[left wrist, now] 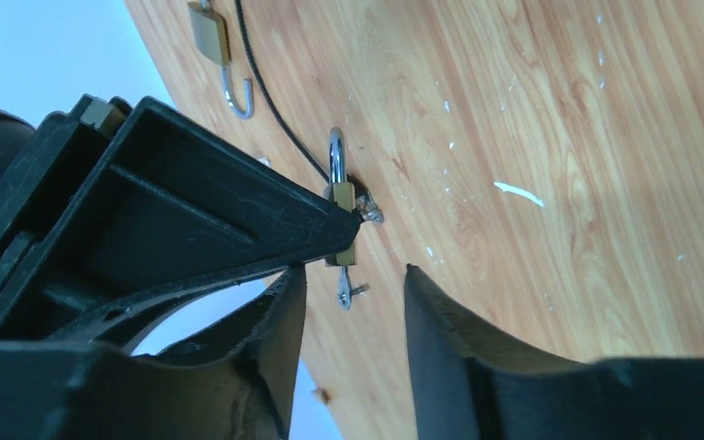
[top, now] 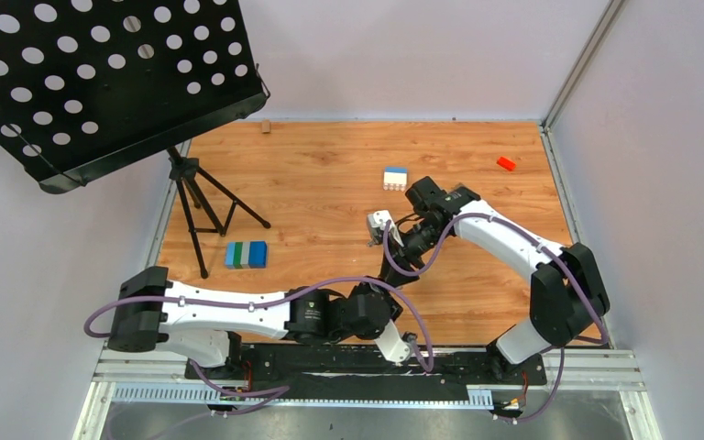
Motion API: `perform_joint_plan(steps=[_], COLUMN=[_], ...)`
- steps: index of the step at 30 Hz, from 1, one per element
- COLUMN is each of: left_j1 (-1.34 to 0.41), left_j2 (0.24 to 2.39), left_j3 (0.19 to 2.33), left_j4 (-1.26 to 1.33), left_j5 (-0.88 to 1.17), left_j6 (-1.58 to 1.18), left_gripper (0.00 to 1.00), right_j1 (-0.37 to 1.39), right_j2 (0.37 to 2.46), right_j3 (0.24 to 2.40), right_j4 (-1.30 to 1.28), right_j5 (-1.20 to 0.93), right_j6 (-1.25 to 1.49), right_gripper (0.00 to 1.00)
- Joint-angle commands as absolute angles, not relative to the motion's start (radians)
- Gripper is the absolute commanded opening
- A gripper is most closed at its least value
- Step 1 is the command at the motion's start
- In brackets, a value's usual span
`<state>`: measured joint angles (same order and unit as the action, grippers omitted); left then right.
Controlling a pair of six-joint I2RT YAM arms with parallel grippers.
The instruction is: Unlock with the key
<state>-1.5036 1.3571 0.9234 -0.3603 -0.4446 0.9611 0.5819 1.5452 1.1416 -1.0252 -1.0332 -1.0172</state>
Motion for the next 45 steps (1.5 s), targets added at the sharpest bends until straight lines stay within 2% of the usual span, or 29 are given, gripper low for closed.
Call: perform_joint_plan(steps=[1, 3, 6, 10, 13, 21, 29, 35, 45], left_j1=[-1.477, -1.459, -1.434, -1.336, -1.189, -0.790, -0.628, -0.625, -0.625], left_j2=[1.258, 1.224, 1.173, 1.093, 1.042, 1.099, 1.396, 1.540, 1.644], left_j3=[0.900, 0.892, 0.883, 0.868, 0.873, 0.937, 1.105, 1.121, 1.120], left_j4=[-0.292, -0.302, -0.322, -0.356, -0.385, -0.372, -0.316, -0.147, 0.034], left_j5=[-0.385, -0.362, -0.324, -0.208, -0.027, 0.511, 0.850, 0.930, 0.950], left_j6=[0.918, 0.899, 0.862, 0.787, 0.693, 0.412, 0.059, -0.236, -0.473], left_gripper=[0.62, 0.76, 0.88, 0.92, 0.92, 0.78, 0.52, 0.47, 0.34], right_j1=[0.586, 0.582, 0.578, 0.564, 0.554, 0.556, 0.574, 0.576, 0.576], right_j2=[1.491, 1.484, 1.469, 1.429, 1.377, 1.226, 1.202, 1.205, 1.211], right_j3=[1.128, 1.118, 1.100, 1.059, 1.012, 0.903, 0.879, 0.877, 0.874], right_j4=[-0.915, -0.893, -0.852, -0.769, -0.694, -0.468, -0.407, -0.402, -0.403], right_j5=[-1.061, -1.047, -1.017, -0.950, -0.881, -0.671, -0.581, -0.565, -0.562], right_j6=[-0.978, -0.964, -0.931, -0.869, -0.819, -0.710, -0.692, -0.691, -0.693], right_gripper=[0.00, 0.00, 0.00, 0.00, 0.00, 0.00, 0.00, 0.00, 0.00])
